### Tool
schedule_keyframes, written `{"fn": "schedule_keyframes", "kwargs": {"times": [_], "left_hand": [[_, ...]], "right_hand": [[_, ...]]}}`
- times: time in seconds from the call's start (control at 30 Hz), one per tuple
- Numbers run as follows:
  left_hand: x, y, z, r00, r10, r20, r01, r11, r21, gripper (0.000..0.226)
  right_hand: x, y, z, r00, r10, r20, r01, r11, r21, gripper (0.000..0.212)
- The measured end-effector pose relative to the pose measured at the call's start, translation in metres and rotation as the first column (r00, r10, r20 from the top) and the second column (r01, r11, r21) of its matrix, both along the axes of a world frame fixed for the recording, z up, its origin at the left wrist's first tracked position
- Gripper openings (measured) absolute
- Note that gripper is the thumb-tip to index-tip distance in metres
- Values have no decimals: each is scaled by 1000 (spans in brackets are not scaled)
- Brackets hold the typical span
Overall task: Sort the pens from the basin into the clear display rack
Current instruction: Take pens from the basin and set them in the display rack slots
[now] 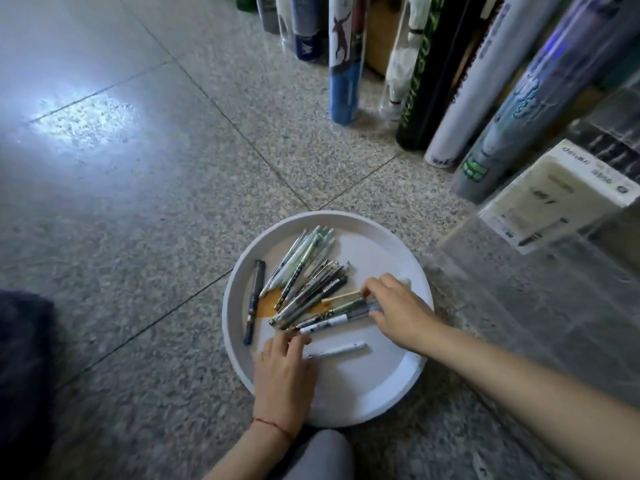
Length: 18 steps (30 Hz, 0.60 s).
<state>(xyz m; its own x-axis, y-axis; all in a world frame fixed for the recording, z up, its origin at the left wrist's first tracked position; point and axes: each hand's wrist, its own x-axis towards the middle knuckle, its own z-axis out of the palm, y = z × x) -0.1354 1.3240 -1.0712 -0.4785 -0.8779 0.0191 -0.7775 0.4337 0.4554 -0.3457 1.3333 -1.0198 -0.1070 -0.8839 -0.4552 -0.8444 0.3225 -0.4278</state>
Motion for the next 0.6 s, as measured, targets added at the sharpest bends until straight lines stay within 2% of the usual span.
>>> {"fn": "schedule_keyframes", "kwargs": {"times": [0.1, 0.2, 0.33, 0.43, 0.47, 0.53, 0.6], "left_hand": [[7, -3, -3, 994, 75, 79, -80, 994, 70, 26], [17, -6, -3, 993, 70, 97, -85, 984, 160, 28], [24, -11, 1, 996, 27, 83, -44, 978, 203, 20], [20, -16, 13, 991, 89, 104, -117, 945, 306, 19], [19, -18, 17, 986, 160, 50, -167, 923, 346, 23], [15, -22, 26, 928, 358, -107, -272, 844, 461, 28], [10, -28, 35, 763, 593, -256, -317, 689, 651, 24]], "right_hand": [[1, -4, -9, 995, 77, -62, -75, 997, 35, 19], [1, 0, -18, 981, 144, -128, -143, 990, 21, 20], [-3, 3, -22, 988, 135, -76, -136, 991, -3, 13], [-7, 1, -21, 986, -56, 160, 52, 998, 27, 18], [-7, 0, -19, 956, -143, 257, 139, 990, 34, 20], [-8, -3, -15, 840, -298, 453, 308, 950, 54, 22], [-8, -5, -9, 649, -424, 632, 455, 881, 125, 23]]}}
